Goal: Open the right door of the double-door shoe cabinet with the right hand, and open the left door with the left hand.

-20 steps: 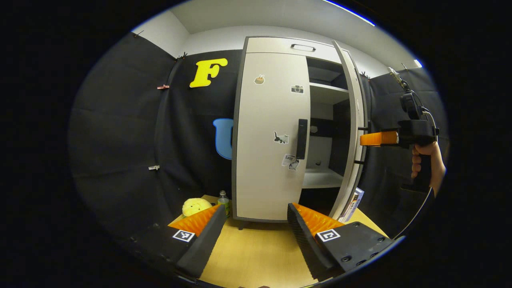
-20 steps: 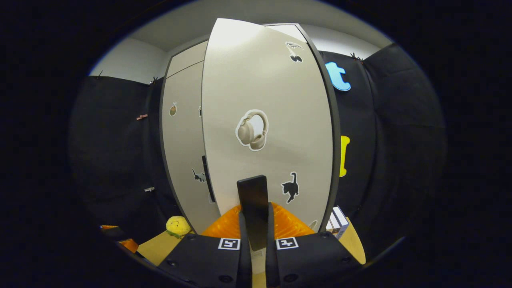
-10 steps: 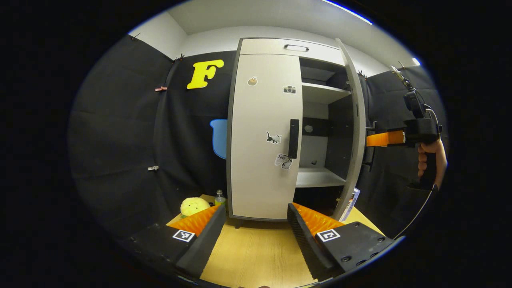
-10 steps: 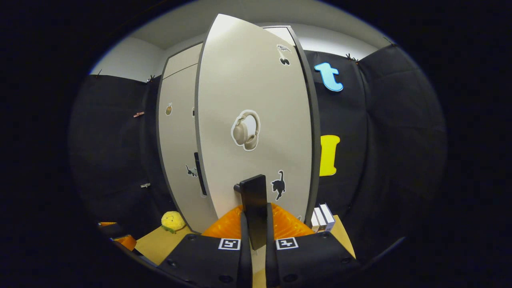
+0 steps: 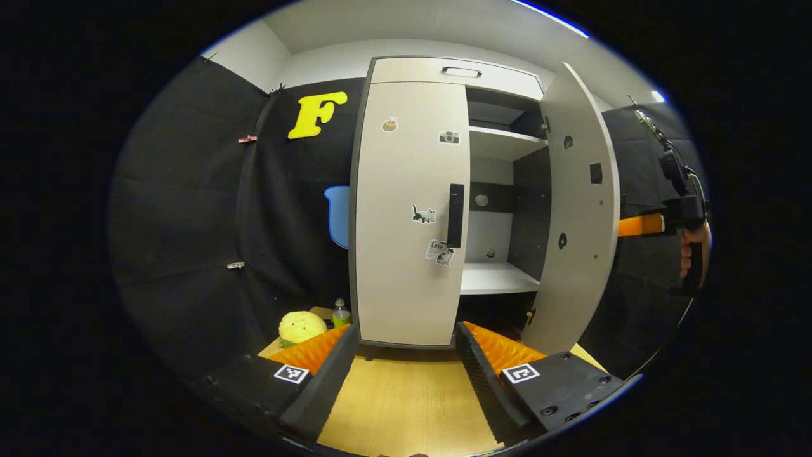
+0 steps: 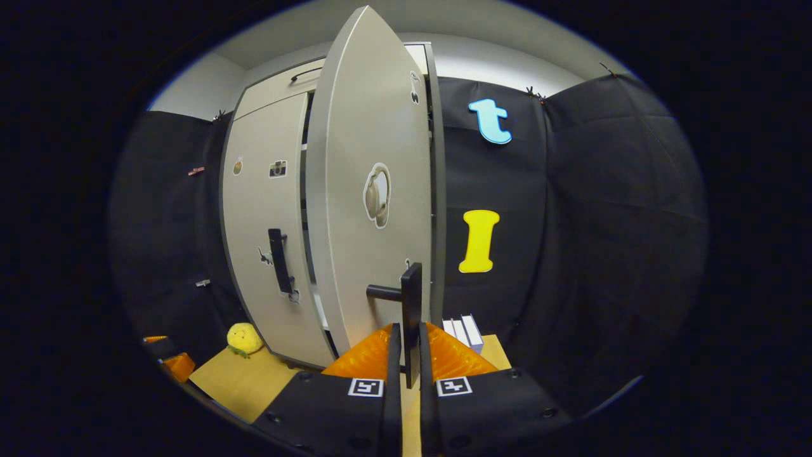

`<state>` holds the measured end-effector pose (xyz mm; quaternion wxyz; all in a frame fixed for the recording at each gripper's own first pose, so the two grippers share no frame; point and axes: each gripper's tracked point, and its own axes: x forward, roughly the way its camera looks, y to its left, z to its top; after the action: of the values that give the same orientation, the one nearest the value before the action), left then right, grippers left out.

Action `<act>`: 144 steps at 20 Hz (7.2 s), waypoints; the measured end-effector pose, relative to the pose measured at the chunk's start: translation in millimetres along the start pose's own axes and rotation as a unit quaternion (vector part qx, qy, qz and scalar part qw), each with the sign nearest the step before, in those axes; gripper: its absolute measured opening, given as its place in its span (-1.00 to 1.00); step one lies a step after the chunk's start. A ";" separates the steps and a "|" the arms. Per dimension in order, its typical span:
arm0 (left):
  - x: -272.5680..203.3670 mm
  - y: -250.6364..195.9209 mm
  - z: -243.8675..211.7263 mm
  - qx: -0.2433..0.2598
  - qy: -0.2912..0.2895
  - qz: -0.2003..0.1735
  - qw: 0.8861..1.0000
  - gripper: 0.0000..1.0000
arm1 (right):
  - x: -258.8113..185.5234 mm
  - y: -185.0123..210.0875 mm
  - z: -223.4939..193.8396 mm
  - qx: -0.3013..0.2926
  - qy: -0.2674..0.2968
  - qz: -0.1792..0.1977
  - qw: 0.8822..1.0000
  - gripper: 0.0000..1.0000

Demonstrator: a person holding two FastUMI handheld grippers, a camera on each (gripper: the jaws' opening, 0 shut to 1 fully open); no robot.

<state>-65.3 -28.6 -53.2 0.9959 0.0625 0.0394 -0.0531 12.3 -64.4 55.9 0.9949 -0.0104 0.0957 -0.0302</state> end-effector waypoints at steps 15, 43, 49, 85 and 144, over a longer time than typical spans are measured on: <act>12.9 -33.5 -0.6 0.017 0.004 -0.053 0.998 0.89 | -46.3 -31.2 -21.2 0.020 0.005 -0.021 1.000 -0.87; 107.2 38.1 40.4 -0.007 -0.023 -0.089 0.996 0.89 | -5.4 154.4 -72.5 0.023 -0.031 -0.002 0.999 0.98; 167.9 -6.1 82.2 -0.025 -0.032 -0.085 0.996 0.90 | 3.8 140.4 -105.0 0.014 -0.008 0.030 0.999 0.99; 278.2 -81.5 131.3 0.017 -0.040 -0.073 0.996 -0.65 | -10.1 124.3 -128.6 0.042 0.006 0.096 0.994 0.99; 50.7 72.8 117.3 -0.018 -0.076 0.044 0.996 -0.90 | -110.0 91.8 -94.0 0.024 -0.026 0.020 0.999 0.99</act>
<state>1.4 23.1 67.3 0.9983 0.0419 -0.0382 -0.0130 -108.2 32.6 -17.9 0.9974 0.0150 0.0696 -0.0125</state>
